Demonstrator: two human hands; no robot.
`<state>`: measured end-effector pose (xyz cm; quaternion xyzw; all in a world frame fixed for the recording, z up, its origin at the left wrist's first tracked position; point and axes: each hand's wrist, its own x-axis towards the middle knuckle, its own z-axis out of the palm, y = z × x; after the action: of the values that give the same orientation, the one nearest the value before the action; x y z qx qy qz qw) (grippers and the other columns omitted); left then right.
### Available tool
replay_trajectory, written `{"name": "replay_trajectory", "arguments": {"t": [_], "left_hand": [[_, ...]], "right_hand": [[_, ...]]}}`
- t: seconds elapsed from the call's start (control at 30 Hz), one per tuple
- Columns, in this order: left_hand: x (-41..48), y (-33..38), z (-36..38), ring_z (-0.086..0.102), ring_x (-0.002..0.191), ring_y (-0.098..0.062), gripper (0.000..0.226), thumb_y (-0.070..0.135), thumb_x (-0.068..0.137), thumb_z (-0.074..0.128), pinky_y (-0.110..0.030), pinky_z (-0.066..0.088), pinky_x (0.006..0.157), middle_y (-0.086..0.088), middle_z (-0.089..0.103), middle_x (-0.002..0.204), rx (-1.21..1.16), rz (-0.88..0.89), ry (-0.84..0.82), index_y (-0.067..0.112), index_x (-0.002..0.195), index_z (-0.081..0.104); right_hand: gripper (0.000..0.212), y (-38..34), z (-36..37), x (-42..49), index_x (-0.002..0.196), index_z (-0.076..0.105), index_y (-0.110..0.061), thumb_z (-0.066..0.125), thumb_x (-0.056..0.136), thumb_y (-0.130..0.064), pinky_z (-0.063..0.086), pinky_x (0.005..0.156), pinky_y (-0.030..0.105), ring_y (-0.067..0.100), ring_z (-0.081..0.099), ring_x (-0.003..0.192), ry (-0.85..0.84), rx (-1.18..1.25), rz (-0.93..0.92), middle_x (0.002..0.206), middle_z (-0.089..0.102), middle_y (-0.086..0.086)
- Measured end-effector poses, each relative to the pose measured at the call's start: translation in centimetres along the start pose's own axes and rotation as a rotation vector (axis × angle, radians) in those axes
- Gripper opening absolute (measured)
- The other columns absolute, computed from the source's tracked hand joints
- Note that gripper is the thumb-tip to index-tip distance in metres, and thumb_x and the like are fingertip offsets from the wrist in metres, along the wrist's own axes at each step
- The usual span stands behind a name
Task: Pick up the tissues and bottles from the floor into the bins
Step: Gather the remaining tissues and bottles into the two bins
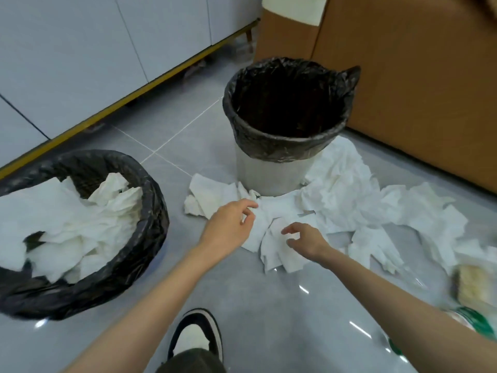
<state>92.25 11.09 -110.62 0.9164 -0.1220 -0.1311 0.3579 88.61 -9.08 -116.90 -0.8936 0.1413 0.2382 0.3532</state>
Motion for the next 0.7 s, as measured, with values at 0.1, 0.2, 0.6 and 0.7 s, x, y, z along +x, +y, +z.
{"name": "replay_trajectory", "arguments": {"t": [0.1,0.2,0.6,0.7], "left_hand": [[0.3,-1.2,3.4,0.06,0.093,-0.017,0.029,0.022,0.093,0.051,-0.024,0.043,0.085,0.006,0.065,0.108,0.031,-0.056,-0.147,0.023,0.12,0.059],[0.4,-2.2,5.6,0.059,0.098,-0.018,0.031,0.021,0.093,0.05,-0.025,0.042,0.085,0.004,0.063,0.112,0.095,-0.074,-0.25,0.022,0.123,0.056],[-1.6,-1.5,10.2,0.052,0.109,-0.02,0.037,0.018,0.095,0.046,-0.033,0.043,0.094,-0.001,0.049,0.128,0.173,0.008,-0.315,0.023,0.131,0.048],[-2.3,-1.2,11.0,0.046,0.119,-0.017,0.038,0.017,0.096,0.045,-0.033,0.042,0.096,0.002,0.043,0.135,0.195,0.03,-0.323,0.023,0.133,0.045]], "right_hand": [[0.034,2.9,1.2,-0.8,0.118,0.06,-0.02,0.055,0.086,-0.012,0.042,0.086,0.024,0.02,0.053,0.107,-0.061,-0.131,-0.008,0.13,0.047,0.008],[0.043,5.0,2.8,-2.1,0.128,0.051,-0.027,0.057,0.086,-0.019,0.036,0.105,0.033,0.026,0.035,0.132,-0.089,-0.235,-0.061,0.147,0.029,0.007],[0.028,7.4,5.2,-5.2,0.122,0.048,-0.014,0.05,0.094,-0.015,0.039,0.099,0.036,0.029,0.018,0.141,-0.021,-0.559,-0.3,0.159,0.012,0.007],[0.026,7.6,5.2,-5.3,0.117,0.048,-0.007,0.049,0.091,-0.01,0.044,0.09,0.037,0.029,0.027,0.137,0.007,-0.574,-0.29,0.154,0.023,0.009]]}}
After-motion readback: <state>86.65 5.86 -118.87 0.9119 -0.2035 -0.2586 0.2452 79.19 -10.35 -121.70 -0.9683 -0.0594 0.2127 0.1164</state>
